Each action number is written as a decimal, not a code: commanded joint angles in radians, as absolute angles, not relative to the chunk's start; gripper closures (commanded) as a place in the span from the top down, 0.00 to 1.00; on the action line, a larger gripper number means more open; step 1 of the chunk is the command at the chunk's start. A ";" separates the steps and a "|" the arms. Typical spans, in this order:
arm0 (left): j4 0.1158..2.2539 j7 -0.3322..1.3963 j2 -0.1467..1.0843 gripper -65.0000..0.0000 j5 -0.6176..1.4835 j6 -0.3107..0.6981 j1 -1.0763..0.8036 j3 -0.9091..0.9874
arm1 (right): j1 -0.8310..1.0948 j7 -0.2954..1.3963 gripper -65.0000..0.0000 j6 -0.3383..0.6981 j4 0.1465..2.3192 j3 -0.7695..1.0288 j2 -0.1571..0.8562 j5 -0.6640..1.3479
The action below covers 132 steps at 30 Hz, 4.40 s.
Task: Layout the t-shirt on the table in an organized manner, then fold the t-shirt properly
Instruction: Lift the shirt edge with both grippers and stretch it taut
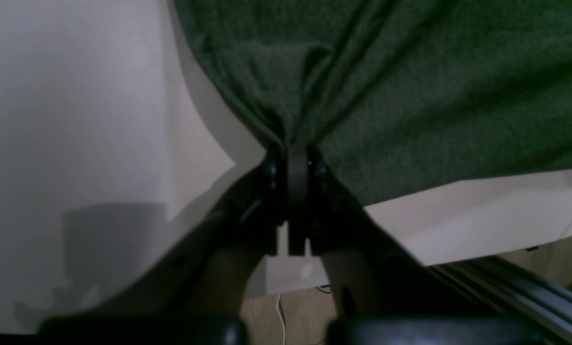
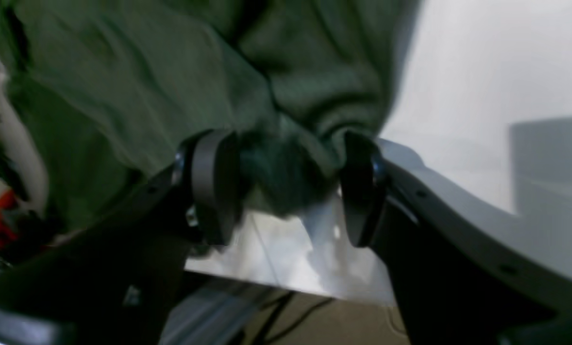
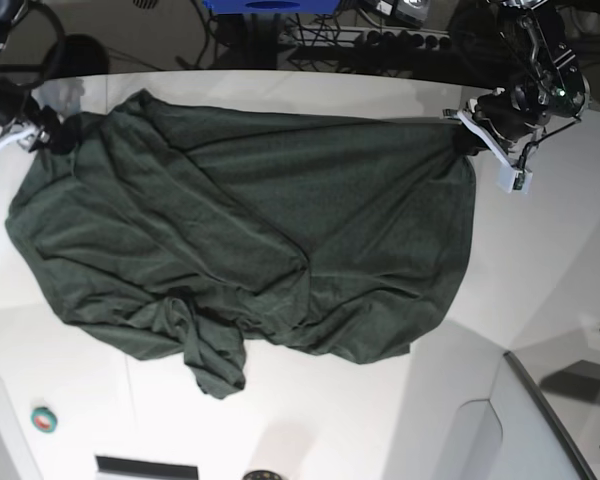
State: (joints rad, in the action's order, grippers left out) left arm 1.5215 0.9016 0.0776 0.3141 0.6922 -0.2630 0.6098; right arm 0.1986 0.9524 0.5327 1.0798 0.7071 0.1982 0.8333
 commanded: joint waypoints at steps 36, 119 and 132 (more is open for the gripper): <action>1.750 0.895 0.088 0.00 0.226 0.698 -0.303 0.611 | 0.196 1.270 0.01 0.575 1.472 0.707 0.174 0.779; 1.863 1.130 0.193 0.00 0.223 0.688 -0.361 0.433 | 0.217 1.242 0.55 0.361 1.233 0.684 0.099 0.777; 1.865 1.130 0.193 0.00 0.223 0.688 -0.358 0.432 | 0.194 1.250 0.02 0.361 1.248 0.691 0.099 0.779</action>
